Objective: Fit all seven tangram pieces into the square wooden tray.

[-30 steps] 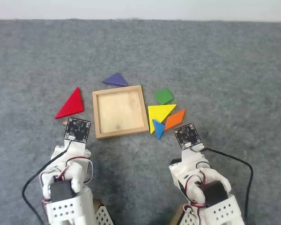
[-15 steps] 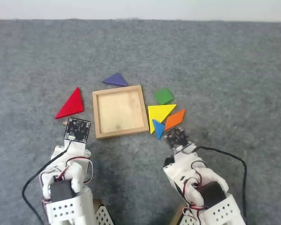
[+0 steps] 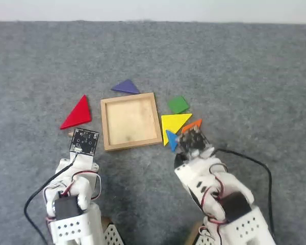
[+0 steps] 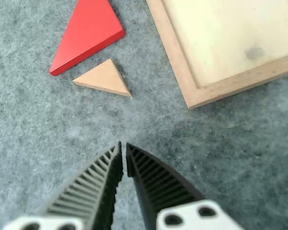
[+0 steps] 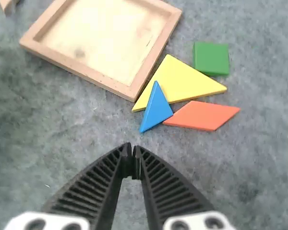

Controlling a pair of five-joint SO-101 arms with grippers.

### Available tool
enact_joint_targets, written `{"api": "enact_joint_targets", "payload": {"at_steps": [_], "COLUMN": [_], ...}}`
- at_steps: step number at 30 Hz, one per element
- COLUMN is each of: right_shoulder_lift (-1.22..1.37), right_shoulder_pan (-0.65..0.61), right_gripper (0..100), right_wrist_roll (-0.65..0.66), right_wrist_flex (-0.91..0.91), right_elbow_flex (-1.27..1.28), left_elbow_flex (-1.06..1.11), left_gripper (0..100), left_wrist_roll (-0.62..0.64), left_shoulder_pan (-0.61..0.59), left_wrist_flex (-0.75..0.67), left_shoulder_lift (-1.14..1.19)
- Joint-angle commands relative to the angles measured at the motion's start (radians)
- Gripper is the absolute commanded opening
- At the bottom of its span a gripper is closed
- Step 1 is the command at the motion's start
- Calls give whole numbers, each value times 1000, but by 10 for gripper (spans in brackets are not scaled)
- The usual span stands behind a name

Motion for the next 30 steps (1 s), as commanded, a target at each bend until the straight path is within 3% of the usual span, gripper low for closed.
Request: {"api": "enact_joint_targets", "payload": {"at_steps": [1,6,17,23,27,30], "right_shoulder_lift": [318,736,1403,1497,1500,1500], "right_shoulder_pan": [4,4,-27,-97,-74,-47], "right_gripper": [45,185,351,289,187,148], "right_wrist_roll": [-28,-130,-127,-92,-77,11], "right_wrist_flex": [-54,-10,22,1,-71,-119], "right_elbow_flex": [-209,-489,-879,-905,-881,-856], "left_elbow_flex": [-13,-13,-13,-13,-13,-13], "left_gripper": [14,14,14,14,14,14], "left_wrist_roll": [15,15,15,15,15,15], "left_shoulder_pan": [0,0,0,0,0,0], "left_wrist_flex": [8,8,8,8,8,8], "left_shoulder_lift": [-18,-18,-18,-18,-18,-18]}}
